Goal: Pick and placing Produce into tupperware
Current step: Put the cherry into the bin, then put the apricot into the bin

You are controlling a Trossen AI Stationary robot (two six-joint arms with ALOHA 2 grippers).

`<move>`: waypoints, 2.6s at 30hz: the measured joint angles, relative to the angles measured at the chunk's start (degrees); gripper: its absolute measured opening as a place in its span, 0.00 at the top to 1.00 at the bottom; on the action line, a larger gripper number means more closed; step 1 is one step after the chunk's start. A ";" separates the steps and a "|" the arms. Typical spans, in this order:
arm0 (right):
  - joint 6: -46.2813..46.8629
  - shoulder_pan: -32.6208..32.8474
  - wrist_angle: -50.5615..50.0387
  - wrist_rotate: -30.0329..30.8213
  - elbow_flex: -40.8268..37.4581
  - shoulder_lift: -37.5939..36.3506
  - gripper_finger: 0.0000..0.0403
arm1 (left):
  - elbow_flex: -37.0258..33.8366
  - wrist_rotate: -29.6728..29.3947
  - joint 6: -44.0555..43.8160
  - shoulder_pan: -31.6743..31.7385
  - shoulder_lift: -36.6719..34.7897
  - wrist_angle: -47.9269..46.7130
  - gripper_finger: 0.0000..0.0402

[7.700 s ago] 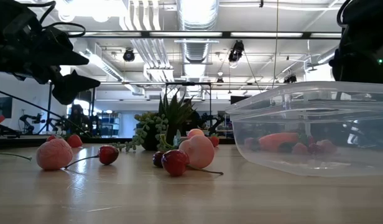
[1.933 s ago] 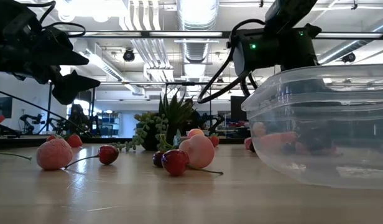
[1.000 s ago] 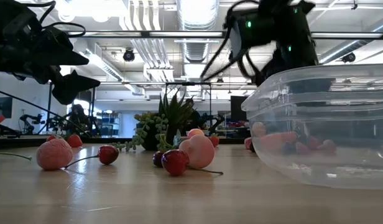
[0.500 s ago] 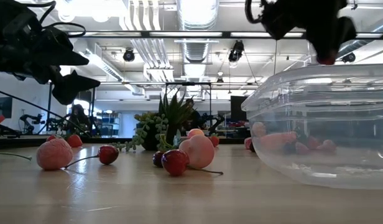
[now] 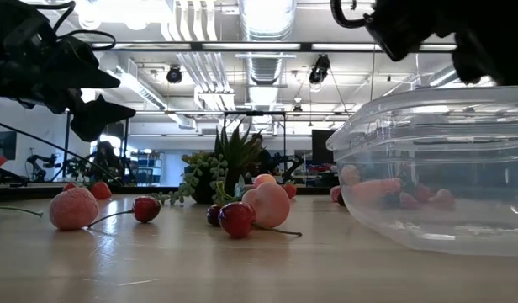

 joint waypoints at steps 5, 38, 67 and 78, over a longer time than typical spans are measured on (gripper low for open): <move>-1.81 1.21 0.03 -1.35 -0.06 2.79 0.69 | 0.00 0.01 0.01 0.00 -0.03 -0.02 0.31; -17.95 -23.86 -0.88 12.20 -20.86 -8.52 0.44 | 0.00 -0.01 0.02 0.00 -0.04 0.02 0.31; -18.95 -28.72 10.12 15.57 -29.09 -7.98 0.62 | 0.00 0.01 0.00 -0.02 0.00 -0.02 0.31; -17.85 -27.84 8.87 11.24 -26.71 -9.83 0.75 | 0.00 0.01 0.00 0.00 0.00 -0.02 0.31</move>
